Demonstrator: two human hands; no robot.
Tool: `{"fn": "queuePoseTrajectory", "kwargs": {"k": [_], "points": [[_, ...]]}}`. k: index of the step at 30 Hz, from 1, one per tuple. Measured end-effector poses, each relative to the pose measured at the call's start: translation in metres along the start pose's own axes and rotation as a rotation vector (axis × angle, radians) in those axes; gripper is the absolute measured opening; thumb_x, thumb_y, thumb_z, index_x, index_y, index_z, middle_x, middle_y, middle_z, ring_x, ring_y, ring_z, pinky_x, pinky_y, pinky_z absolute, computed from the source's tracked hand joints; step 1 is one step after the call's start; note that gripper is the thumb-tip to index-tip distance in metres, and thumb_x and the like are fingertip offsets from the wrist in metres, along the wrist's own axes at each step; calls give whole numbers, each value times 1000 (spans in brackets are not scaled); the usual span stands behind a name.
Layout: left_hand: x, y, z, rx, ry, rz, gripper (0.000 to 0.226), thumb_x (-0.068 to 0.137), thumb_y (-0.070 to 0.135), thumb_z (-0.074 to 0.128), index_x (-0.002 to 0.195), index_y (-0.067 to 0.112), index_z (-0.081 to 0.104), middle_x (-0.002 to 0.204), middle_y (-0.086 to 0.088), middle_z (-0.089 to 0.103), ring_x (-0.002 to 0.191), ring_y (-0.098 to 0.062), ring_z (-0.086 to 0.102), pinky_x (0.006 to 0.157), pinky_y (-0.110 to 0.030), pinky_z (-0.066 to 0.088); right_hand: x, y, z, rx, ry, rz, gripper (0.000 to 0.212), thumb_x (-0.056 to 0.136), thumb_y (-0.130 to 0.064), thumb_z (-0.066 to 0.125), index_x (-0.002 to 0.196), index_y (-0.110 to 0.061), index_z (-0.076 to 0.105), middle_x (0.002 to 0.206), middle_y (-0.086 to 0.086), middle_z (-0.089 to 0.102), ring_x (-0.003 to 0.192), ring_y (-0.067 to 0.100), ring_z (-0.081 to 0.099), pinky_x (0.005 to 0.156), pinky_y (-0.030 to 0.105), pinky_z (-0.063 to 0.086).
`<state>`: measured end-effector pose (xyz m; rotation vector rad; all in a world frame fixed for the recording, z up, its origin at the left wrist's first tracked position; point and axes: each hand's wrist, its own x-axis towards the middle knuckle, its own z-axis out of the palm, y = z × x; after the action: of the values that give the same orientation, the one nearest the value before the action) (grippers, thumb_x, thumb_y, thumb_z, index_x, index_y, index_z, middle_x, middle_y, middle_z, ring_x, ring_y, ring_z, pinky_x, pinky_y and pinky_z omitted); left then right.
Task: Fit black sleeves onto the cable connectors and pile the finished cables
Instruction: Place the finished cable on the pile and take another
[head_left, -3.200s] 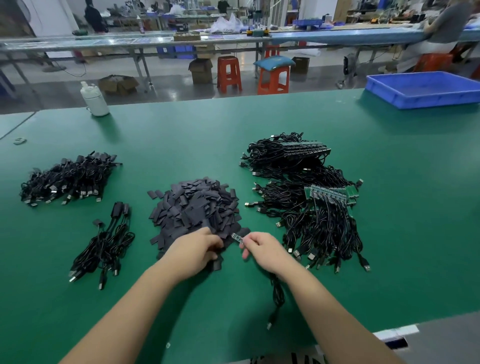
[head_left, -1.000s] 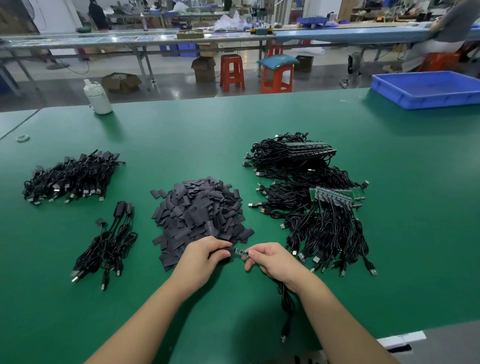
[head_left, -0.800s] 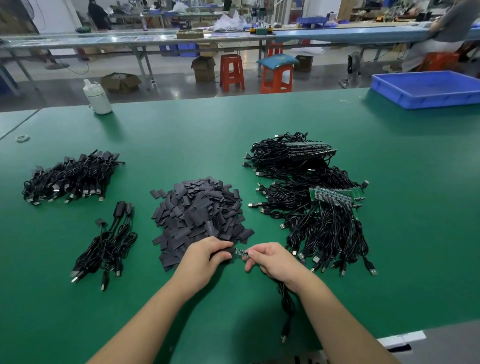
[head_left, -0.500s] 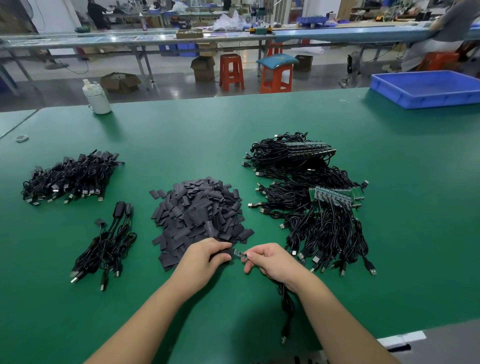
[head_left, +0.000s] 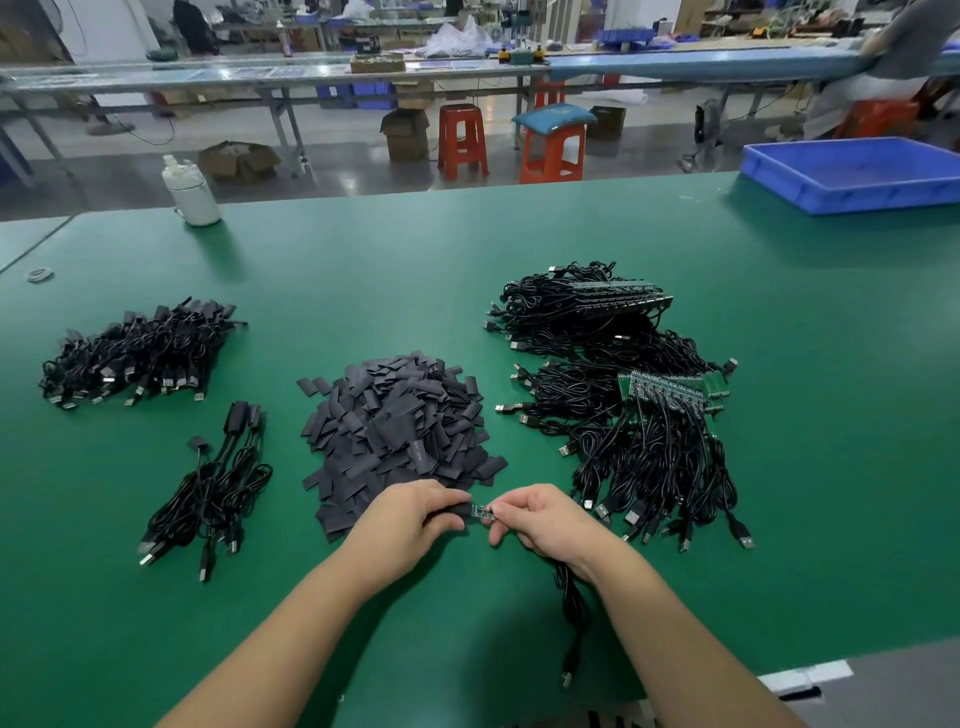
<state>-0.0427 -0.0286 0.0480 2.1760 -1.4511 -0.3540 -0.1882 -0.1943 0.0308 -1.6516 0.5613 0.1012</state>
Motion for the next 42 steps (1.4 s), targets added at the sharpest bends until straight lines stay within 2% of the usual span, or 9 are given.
{"fn": "queuePoseTrajectory", "kwargs": {"k": [7, 10, 18, 24, 29, 34, 39, 42], "points": [[3, 6, 11, 75, -37, 30, 35, 94, 39, 61, 127, 26, 65, 110, 2, 69, 102, -18, 63, 90, -32, 48, 3, 5, 1, 9, -1, 0, 20, 101, -26, 54, 105, -18, 72, 87, 0, 77, 44, 2, 33, 42, 11, 31], [5, 7, 14, 91, -8, 27, 34, 94, 38, 60, 126, 27, 65, 111, 2, 69, 102, -19, 63, 90, -33, 49, 5, 7, 1, 18, -3, 4, 19, 101, -28, 55, 108, -19, 70, 92, 2, 78, 45, 3, 33, 42, 11, 32], [1, 14, 22, -54, 87, 35, 19, 93, 25, 64, 109, 27, 72, 92, 6, 67, 87, -11, 62, 83, -32, 50, 6, 8, -1, 81, -34, 2, 20, 102, -23, 53, 108, -15, 70, 97, 5, 78, 43, 5, 28, 38, 15, 26], [0, 18, 25, 3, 96, 63, 24, 95, 26, 61, 117, 28, 69, 100, 7, 64, 90, -14, 63, 82, -31, 51, 7, 9, 0, 77, -40, -8, 19, 103, -20, 51, 110, -12, 66, 98, 6, 77, 42, 5, 28, 38, 15, 26], [0, 23, 25, -29, 133, 69, 22, 95, 25, 62, 115, 24, 71, 97, 7, 64, 87, -12, 63, 81, -30, 51, 10, 13, 0, 165, -47, -8, 11, 103, -18, 53, 107, -11, 60, 97, 10, 77, 41, 6, 29, 38, 16, 26], [-2, 27, 27, -192, 192, -1, 20, 91, 20, 68, 110, 20, 75, 93, 9, 66, 86, -1, 61, 81, -16, 47, 10, 9, -1, 179, -40, 19, 16, 102, -19, 48, 104, -11, 60, 98, 10, 77, 39, 7, 36, 37, 18, 25], [-1, 32, 25, -192, 207, -17, 20, 91, 16, 68, 110, 17, 74, 94, 7, 66, 86, -2, 60, 80, -6, 40, 5, 4, -1, 190, -39, 17, 21, 103, -19, 48, 101, -9, 66, 98, 10, 77, 41, 7, 40, 36, 17, 23], [1, 31, 24, -143, 164, 19, 20, 92, 17, 66, 111, 18, 73, 94, 8, 64, 86, -3, 57, 79, 0, 33, -1, 4, 1, 164, -36, -43, 20, 104, -17, 49, 105, -10, 68, 87, -1, 76, 47, 7, 56, 37, 16, 28]]}}
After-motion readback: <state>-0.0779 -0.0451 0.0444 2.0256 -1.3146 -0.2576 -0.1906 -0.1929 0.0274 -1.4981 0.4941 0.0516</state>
